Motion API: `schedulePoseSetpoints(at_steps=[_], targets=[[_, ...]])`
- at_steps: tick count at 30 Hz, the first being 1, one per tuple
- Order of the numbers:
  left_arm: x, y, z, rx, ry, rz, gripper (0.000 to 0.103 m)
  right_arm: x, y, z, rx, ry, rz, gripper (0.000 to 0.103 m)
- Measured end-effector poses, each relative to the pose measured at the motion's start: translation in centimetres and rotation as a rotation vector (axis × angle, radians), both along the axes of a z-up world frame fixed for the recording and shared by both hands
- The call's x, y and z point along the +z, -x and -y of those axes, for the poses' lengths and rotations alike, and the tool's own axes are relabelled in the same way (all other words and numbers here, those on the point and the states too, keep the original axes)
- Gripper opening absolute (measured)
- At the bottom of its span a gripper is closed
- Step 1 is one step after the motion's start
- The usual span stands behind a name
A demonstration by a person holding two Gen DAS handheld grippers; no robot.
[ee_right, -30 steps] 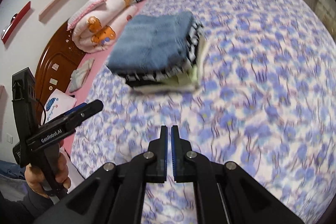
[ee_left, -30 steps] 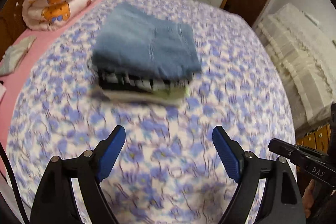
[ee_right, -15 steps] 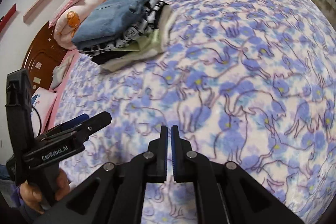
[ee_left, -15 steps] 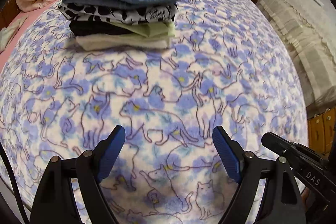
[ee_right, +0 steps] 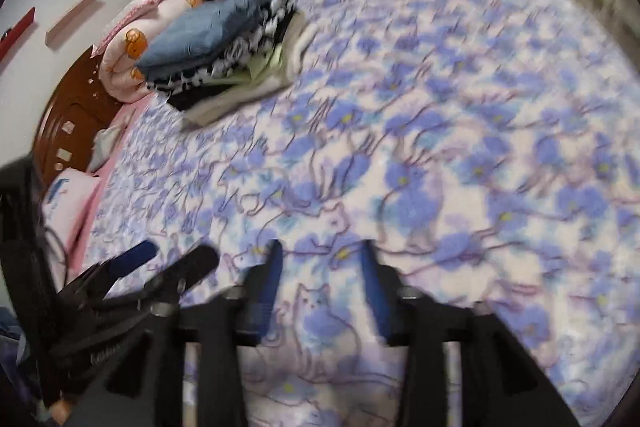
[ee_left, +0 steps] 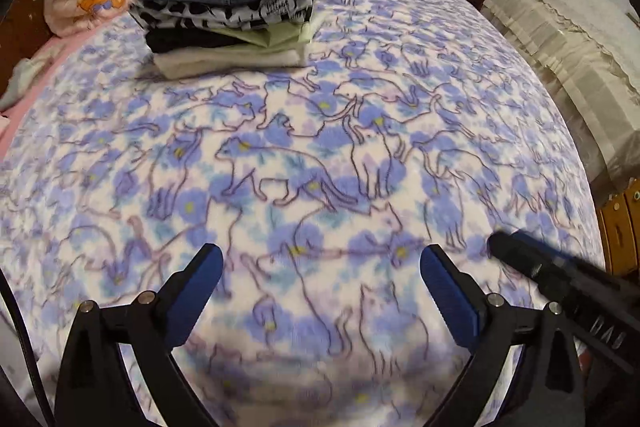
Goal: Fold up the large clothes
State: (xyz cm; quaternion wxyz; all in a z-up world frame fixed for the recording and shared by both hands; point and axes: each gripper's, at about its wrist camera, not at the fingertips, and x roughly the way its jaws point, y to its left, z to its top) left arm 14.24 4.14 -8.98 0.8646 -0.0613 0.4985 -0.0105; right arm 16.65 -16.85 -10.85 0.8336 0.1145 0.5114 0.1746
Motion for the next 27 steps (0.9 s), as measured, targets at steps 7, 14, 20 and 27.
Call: schedulePoseSetpoints(at_steps=[7, 14, 20, 27], targets=[[3.8, 4.3, 1.1, -0.012, -0.036, 0.096, 0.102, 3.3, 4.7, 1.9, -0.081, -0.020, 0.092, 0.048], [5.2, 7.5, 1.5, -0.018, -0.053, 0.116, 0.102, 4.8, 9.1, 2.4, -0.118, -0.001, 0.144, 0.048], [5.6, 9.5, 1.6, -0.019, -0.056, 0.118, 0.102, 5.4, 11.4, 2.5, -0.141, 0.006, 0.153, 0.048], [5.9, 10.9, 1.1, -0.007, -0.058, 0.125, 0.102, 5.7, 12.6, 2.2, -0.153, 0.008, 0.159, 0.048]])
